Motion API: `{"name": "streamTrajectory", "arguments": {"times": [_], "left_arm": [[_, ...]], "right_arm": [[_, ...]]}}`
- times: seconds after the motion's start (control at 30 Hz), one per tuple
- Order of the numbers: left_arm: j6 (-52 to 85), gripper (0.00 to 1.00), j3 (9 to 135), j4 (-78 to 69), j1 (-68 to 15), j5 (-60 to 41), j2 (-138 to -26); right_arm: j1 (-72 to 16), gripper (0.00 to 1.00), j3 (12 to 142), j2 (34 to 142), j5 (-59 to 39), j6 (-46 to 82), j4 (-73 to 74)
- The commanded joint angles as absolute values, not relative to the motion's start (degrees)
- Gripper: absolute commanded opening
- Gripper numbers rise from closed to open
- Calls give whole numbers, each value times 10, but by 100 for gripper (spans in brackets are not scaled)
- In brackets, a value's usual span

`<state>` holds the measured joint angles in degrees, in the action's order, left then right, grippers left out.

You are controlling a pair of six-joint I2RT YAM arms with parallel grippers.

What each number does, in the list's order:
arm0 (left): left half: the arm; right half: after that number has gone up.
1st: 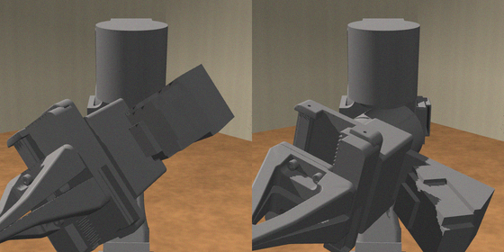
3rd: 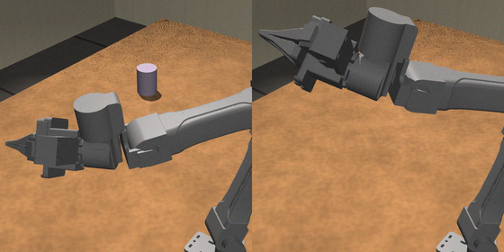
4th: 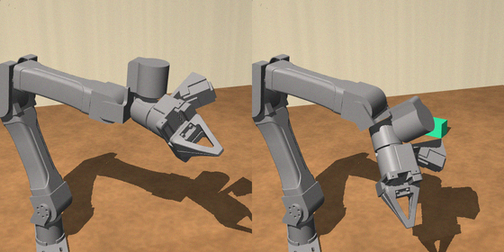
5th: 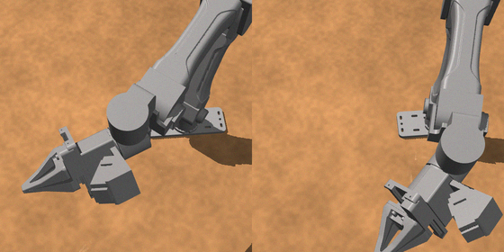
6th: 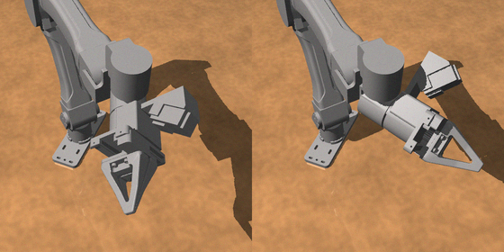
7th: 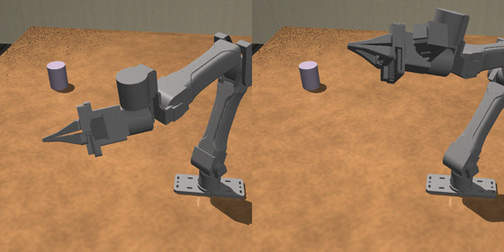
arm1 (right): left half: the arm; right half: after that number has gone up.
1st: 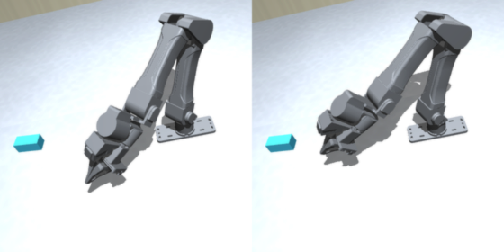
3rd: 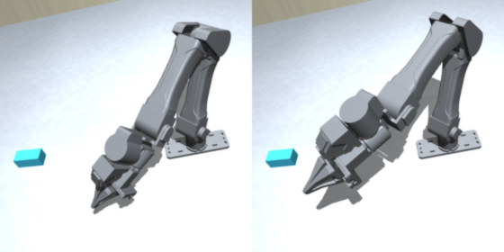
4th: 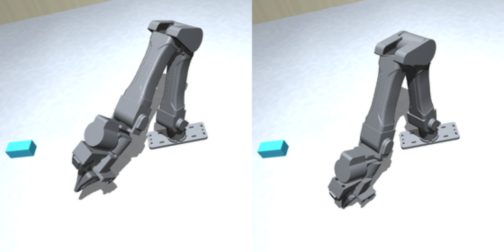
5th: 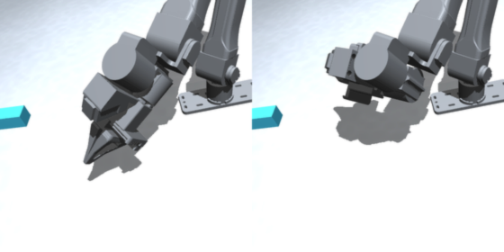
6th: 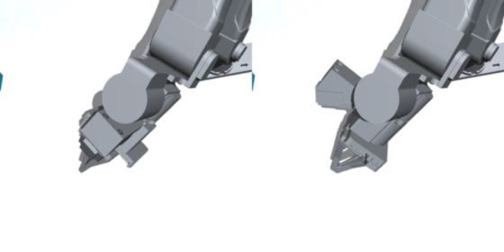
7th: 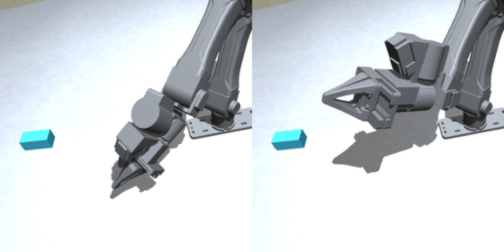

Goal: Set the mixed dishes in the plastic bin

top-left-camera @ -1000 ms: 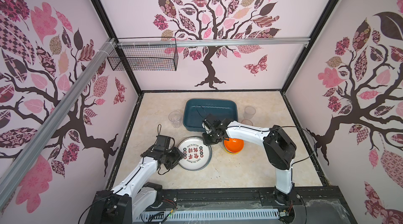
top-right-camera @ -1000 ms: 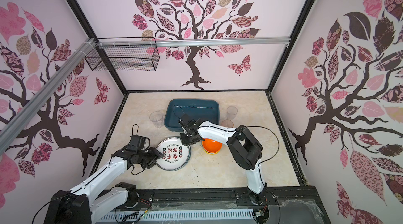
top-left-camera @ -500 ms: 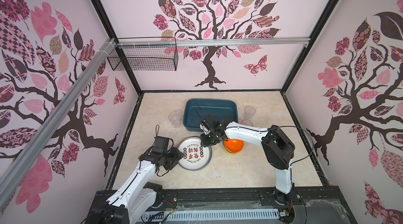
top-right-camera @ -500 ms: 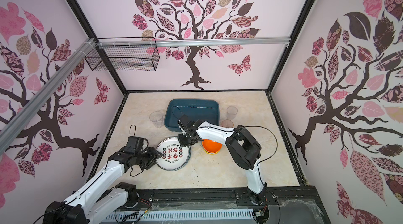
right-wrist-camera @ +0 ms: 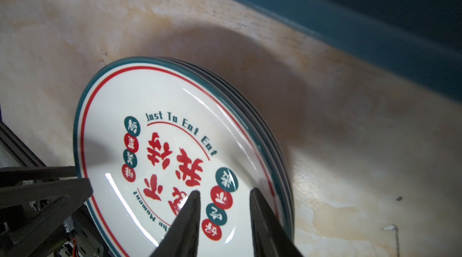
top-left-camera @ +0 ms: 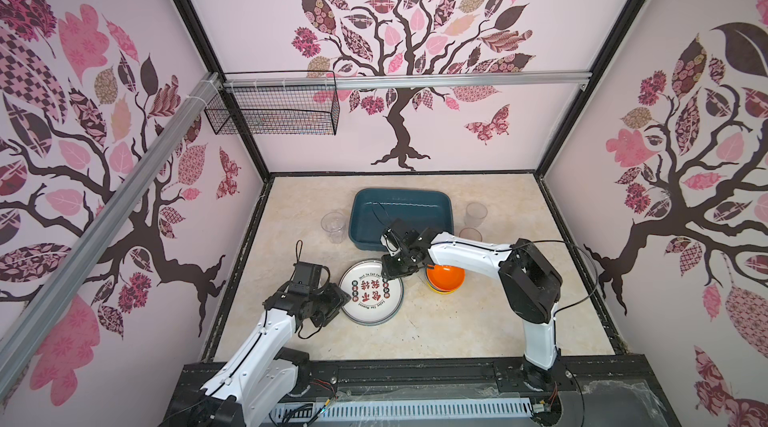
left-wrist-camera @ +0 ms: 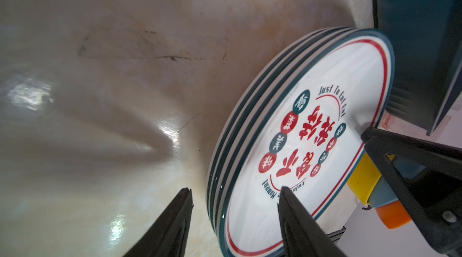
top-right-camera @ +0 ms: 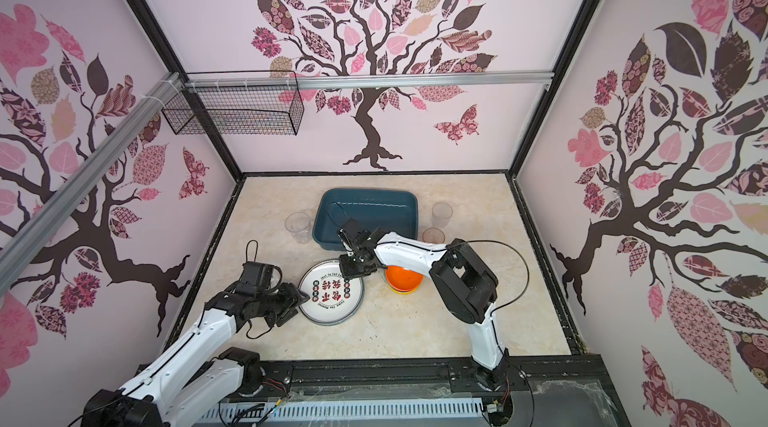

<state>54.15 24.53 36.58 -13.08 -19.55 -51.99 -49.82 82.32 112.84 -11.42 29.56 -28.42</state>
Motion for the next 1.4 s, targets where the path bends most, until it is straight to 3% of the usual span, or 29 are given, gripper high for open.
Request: {"name": "streamTrajectory", "arguments": {"times": [0.0,0.4,1.37], "left_arm": [[541,59,235,356,-133,-201,-521],[540,55,229,337,-132,-209,-536],[537,53,227,331,-132,-214,-546]], "right_arm": [[-502,39,823,1083,-74,291,-308],[-501,47,834,1095,-36,284,-321],[-501,43,841,1138,-95,284,-303]]}}
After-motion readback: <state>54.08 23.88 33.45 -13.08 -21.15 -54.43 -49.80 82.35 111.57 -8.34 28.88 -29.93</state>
